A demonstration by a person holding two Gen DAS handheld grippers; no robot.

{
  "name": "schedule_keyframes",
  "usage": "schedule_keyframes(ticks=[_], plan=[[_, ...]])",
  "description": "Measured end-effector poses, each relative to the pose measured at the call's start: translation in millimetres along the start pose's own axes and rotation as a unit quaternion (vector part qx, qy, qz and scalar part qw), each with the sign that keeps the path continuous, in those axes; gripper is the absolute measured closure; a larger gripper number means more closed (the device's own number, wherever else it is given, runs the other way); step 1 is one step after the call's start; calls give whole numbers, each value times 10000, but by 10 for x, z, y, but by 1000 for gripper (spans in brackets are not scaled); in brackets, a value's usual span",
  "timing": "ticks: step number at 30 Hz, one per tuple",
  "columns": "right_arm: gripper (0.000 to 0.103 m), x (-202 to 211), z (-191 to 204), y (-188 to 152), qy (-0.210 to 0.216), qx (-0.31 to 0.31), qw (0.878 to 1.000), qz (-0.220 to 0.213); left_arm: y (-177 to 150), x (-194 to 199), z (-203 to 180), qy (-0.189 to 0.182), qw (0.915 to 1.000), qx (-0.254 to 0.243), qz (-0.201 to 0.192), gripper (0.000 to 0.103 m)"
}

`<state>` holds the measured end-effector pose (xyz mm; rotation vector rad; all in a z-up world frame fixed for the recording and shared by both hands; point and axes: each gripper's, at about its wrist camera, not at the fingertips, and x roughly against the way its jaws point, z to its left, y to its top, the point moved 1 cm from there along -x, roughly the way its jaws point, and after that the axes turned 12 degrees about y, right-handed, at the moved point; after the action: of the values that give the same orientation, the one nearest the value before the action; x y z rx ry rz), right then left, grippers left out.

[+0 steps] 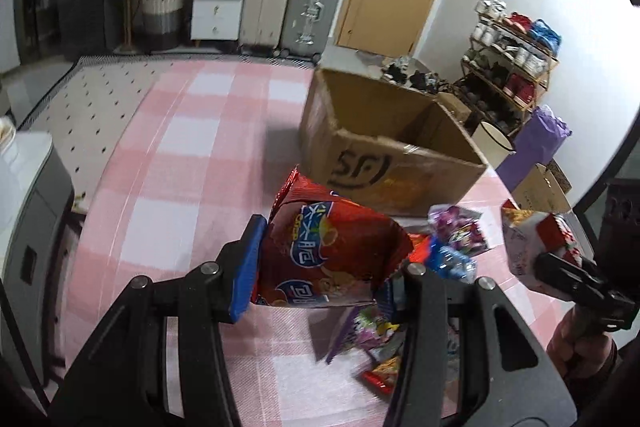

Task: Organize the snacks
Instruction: 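Carry both bags over the cardboard box and open both tools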

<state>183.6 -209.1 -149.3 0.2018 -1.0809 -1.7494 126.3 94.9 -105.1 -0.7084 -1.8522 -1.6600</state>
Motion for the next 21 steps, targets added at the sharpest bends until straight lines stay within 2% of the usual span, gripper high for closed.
schedule_keyframes(ticks=[9,21], plan=[[27,30,28,402,-138,308,9994,-104,409,239,-373,-273,9986,-300,-331,58],[27,62,71,1045,-274,478,9980,-314,1036,334,-750,-543,9968,-373,-452,58]])
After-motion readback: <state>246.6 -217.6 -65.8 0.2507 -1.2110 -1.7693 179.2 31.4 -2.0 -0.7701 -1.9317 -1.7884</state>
